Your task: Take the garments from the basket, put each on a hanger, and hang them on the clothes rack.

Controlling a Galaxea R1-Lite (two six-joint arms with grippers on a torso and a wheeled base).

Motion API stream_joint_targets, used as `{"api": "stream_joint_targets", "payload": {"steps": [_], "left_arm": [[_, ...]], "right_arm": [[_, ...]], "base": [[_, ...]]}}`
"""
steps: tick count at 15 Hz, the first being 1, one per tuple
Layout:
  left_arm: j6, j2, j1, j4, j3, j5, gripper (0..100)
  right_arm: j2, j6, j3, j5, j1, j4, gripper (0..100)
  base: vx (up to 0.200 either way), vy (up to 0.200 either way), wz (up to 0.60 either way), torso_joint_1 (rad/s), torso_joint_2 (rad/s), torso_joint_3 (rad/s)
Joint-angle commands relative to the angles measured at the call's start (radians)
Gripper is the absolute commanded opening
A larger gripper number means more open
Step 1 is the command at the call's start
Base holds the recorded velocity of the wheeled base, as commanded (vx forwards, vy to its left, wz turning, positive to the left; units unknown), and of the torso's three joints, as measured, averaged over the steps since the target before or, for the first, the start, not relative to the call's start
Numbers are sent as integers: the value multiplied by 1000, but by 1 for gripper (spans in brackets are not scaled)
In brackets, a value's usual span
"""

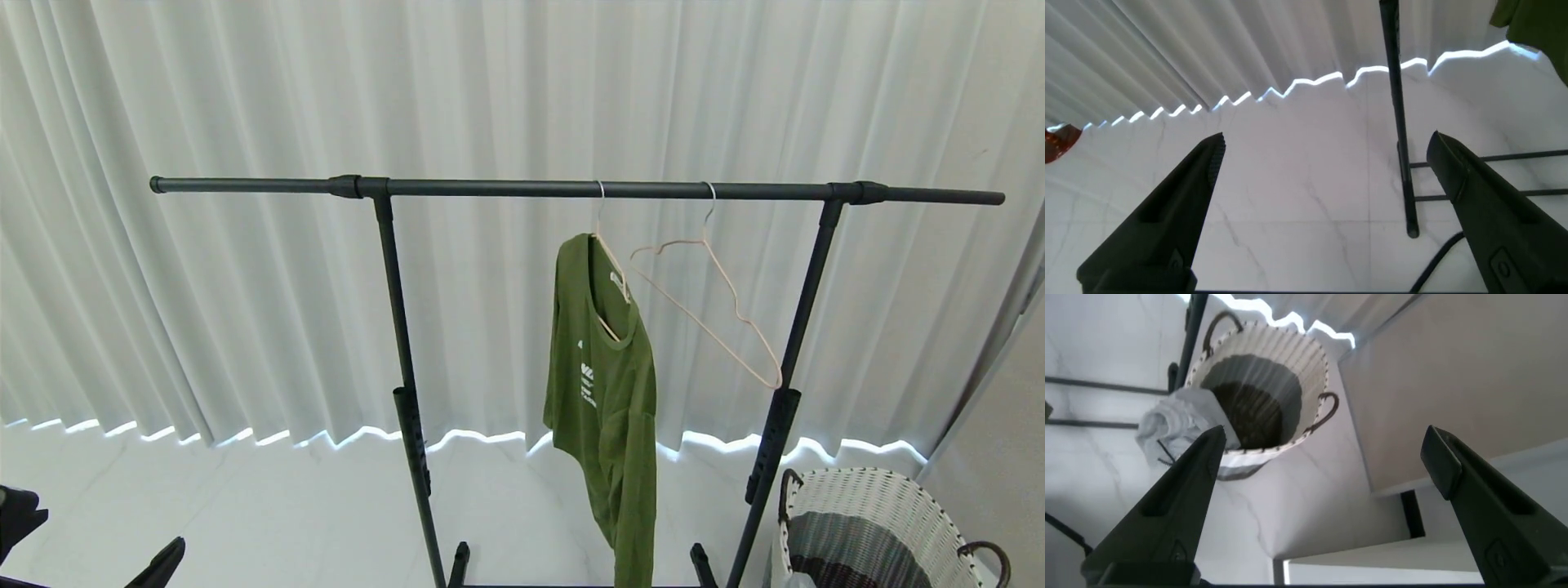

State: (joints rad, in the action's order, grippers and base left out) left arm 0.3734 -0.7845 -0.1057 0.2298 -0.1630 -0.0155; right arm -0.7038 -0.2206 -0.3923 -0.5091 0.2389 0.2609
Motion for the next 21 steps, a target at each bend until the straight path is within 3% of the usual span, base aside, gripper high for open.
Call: {"api": "stream_joint_targets", "payload": {"steps": [1,6,10,16,21], "left_arm": [[1,-18,1,0,-1,2,100],[-1,-67,21,0,-13,6,100],[-5,-78,72,0,-23,42,100],[-1,-95,80,0,-27,78,100],[-1,-95,80,0,-23,78,100]], "right_arm": [[-17,0,23,-2,-10,-2,100],[-52,1,35,11,-63,-2,100],[-86,1,33,11,-66,-3,100],[-115,0,35,9,-66,-5,100],[-131,-28,36,9,-66,-5,100]], "base": [[0,0,0,-227,525,290],[0,0,0,-210,495,284],[0,0,0,-189,477,287],[0,0,0,-165,459,298],[0,0,0,-47,159,109]]}}
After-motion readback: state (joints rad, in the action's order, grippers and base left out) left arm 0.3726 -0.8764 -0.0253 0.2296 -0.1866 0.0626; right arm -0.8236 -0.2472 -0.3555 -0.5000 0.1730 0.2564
